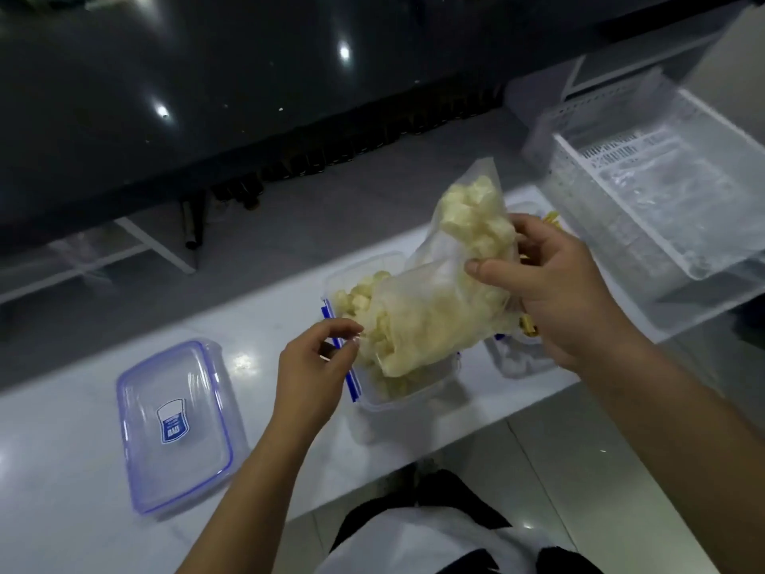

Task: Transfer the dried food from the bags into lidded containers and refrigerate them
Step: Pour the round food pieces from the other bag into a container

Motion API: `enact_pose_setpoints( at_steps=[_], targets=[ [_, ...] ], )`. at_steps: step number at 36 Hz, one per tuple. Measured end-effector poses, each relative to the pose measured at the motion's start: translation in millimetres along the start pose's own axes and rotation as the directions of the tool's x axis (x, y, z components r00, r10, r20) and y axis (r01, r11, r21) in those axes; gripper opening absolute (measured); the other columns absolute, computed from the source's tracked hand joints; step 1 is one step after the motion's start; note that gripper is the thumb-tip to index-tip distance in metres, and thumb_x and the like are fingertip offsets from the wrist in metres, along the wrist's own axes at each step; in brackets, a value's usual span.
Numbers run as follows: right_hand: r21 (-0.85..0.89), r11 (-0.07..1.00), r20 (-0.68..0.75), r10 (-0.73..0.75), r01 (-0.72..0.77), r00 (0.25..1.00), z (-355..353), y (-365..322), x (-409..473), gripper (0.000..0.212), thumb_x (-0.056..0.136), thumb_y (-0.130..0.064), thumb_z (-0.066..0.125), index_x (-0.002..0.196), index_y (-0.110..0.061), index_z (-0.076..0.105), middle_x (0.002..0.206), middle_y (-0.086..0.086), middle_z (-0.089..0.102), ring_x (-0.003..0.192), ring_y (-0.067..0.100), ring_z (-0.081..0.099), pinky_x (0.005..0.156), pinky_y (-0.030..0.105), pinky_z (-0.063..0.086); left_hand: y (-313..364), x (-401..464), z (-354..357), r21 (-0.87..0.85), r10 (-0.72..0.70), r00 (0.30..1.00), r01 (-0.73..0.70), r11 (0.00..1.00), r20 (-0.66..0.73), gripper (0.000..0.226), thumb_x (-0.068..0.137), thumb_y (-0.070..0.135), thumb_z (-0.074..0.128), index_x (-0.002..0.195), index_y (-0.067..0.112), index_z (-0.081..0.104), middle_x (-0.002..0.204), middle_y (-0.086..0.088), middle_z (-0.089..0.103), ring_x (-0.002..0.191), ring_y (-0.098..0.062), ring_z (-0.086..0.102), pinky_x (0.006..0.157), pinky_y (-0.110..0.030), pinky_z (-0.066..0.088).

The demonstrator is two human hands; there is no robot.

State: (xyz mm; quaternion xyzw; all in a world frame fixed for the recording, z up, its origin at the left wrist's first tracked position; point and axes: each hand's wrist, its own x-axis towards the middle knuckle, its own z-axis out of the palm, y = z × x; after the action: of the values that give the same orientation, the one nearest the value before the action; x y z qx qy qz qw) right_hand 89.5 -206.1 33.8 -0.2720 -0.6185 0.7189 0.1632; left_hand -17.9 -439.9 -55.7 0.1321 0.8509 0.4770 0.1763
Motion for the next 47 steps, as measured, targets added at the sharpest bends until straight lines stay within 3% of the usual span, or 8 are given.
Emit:
enact_pose_setpoints(
  at_steps=[7,22,30,34,37,41,44,47],
  targets=[
    [-0.011,1.000,0.064,-0.024,0.025,0.998,4.4,0.9,26.7,0.036,0.076,-0.013,0.082,0.110,-0.019,0.070,0.108,0.010,0.072,0.090,0.025,0.074,0.072,0.048,0.063,5.4,-1.1,8.8,-0.001,-0.017,0.994,0.017,1.000,-0.108,0.021,0.092,0.010,0.068,0.102,0.027,0.074,0.093,0.015,0.073,0.066,-0.008,0.060,0.068,-0.031,0.058],
    [-0.061,0.992,0.131,-0.101,0.109,0.986,26.4,5.9,41.8,0.028,0.078,-0.007,0.080,0.101,-0.021,0.072,0.092,0.000,0.072,0.080,0.016,0.074,0.064,0.036,0.061,-7.0,-33.1,15.0,-0.046,-0.087,0.990,0.083,0.996,-0.114,0.029,0.090,0.003,0.068,0.110,0.023,0.069,0.091,0.001,0.068,0.053,0.000,0.057,0.054,-0.013,0.048],
    [-0.054,0.991,0.134,-0.116,0.124,0.984,26.8,0.4,41.8,0.022,0.078,-0.010,0.080,0.096,-0.021,0.073,0.093,0.002,0.070,0.089,0.025,0.073,0.065,0.045,0.063,-1.2,-28.2,17.2,-0.020,-0.071,0.994,0.070,0.997,-0.082,0.030,0.091,0.012,0.069,0.116,0.028,0.067,0.092,0.008,0.068,0.055,0.001,0.058,0.056,-0.007,0.043],
    [-0.126,0.988,0.075,-0.084,0.093,0.994,29.7,7.4,42.1,0.017,0.082,-0.006,0.077,0.096,-0.014,0.072,0.098,0.011,0.068,0.084,0.025,0.071,0.057,0.031,0.059,-0.4,-27.5,18.0,-0.038,-0.056,0.998,0.055,0.998,-0.029,0.032,0.089,0.015,0.072,0.108,0.039,0.062,0.087,0.015,0.066,0.057,0.005,0.060,0.055,-0.006,0.044],
    [-0.165,0.973,0.119,-0.142,0.160,0.983,32.1,9.8,37.4,0.014,0.081,-0.004,0.077,0.091,-0.013,0.073,0.089,0.009,0.069,0.073,0.012,0.070,0.054,0.026,0.057,0.4,-25.4,10.7,-0.017,-0.040,0.999,0.040,0.999,-0.008,0.040,0.086,0.023,0.076,0.121,0.037,0.062,0.102,0.017,0.066,0.066,0.005,0.062,0.057,-0.006,0.046],
    [-0.276,0.925,0.180,-0.218,0.262,0.959,40.7,19.8,31.0,0.020,0.081,-0.001,0.073,0.081,-0.021,0.073,0.075,-0.005,0.068,0.068,0.008,0.064,0.058,0.032,0.056,7.8,-15.6,-5.7,-0.091,-0.012,0.999,0.009,0.996,-0.039,0.055,0.083,0.043,0.078,0.133,0.042,0.055,0.129,0.022,0.053,0.104,0.015,0.052,0.077,-0.011,0.046],
    [-0.333,0.874,0.265,-0.273,0.353,0.925,46.1,27.8,24.1,0.025,0.081,-0.007,0.073,0.078,-0.031,0.071,0.079,-0.014,0.071,0.076,0.005,0.065,0.069,0.021,0.054,26.6,-3.4,-16.9,-0.262,0.040,0.999,-0.037,0.964,0.004,0.064,0.070,0.062,0.079,0.128,0.057,0.052,0.132,0.032,0.051,0.112,0.021,0.049,0.079,-0.005,0.047],
    [-0.404,0.833,0.310,-0.263,0.377,0.914,51.5,35.9,18.4,0.029,0.082,-0.005,0.069,0.082,-0.034,0.071,0.084,-0.016,0.072,0.085,0.003,0.066,0.077,0.016,0.052,41.1,8.9,-20.9,-0.280,0.087,0.991,-0.055,0.958,0.106,0.060,0.074,0.053,0.081,0.127,0.059,0.053,0.133,0.029,0.057,0.120,0.009,0.054,0.087,-0.014,0.052]
  ],
)
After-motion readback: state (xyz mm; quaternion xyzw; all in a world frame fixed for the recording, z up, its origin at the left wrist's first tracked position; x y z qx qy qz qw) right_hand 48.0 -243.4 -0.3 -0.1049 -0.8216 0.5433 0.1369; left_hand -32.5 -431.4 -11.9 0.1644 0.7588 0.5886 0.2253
